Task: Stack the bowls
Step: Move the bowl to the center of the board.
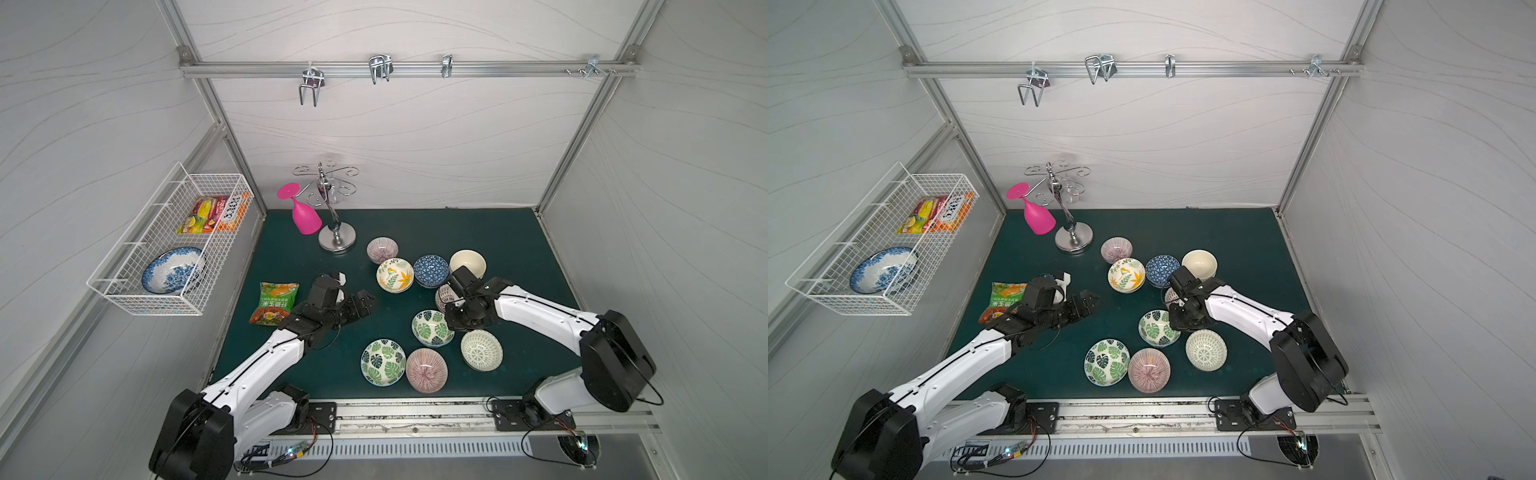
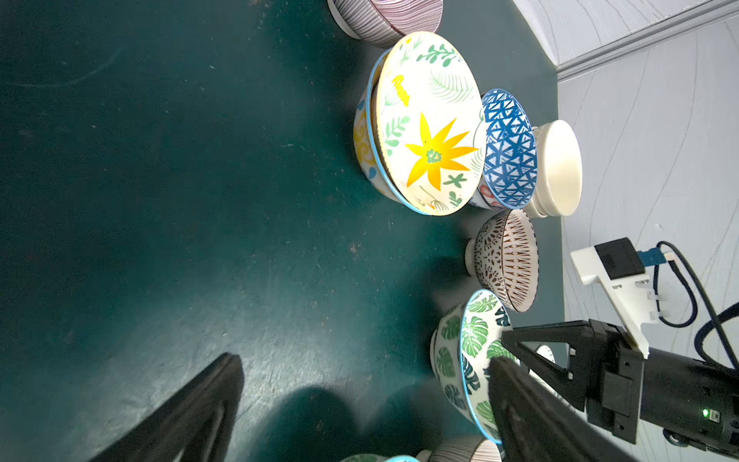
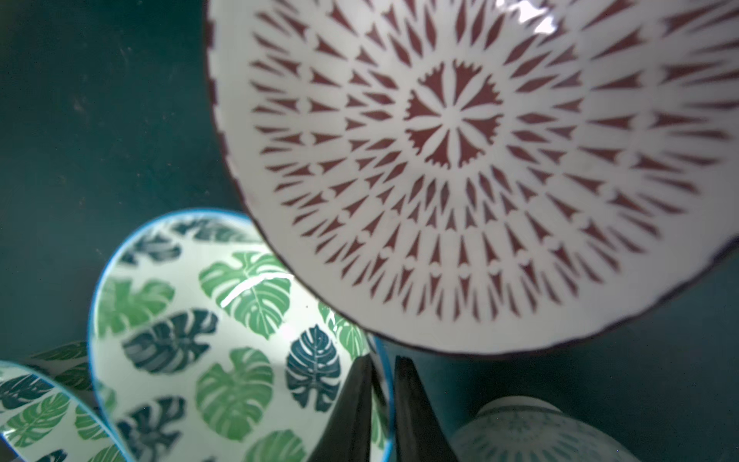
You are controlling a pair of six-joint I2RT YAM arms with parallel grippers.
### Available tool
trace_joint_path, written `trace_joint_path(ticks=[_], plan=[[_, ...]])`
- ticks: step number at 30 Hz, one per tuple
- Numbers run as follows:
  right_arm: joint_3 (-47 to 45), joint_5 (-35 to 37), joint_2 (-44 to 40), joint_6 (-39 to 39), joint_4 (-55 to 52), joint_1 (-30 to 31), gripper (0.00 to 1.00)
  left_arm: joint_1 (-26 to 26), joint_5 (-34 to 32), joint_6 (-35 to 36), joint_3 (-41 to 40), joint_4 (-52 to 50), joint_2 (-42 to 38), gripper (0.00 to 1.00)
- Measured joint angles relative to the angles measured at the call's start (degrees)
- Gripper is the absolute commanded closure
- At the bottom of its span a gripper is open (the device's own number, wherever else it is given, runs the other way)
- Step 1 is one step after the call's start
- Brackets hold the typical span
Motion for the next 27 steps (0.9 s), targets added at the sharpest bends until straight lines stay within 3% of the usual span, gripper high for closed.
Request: trace_joint_path(ticks=[15, 27], plan=[[8.44, 4.57, 5.38, 2.75, 0.83, 4.85, 1.0, 0.0, -0.33, 0.0, 0.0, 0.0, 0.0, 0.0], [5.62, 5.42, 6.62, 5.29, 14.45, 7.41, 1.0, 0.0, -0.44, -0.02, 0.0, 0.02, -0.07, 0.0]])
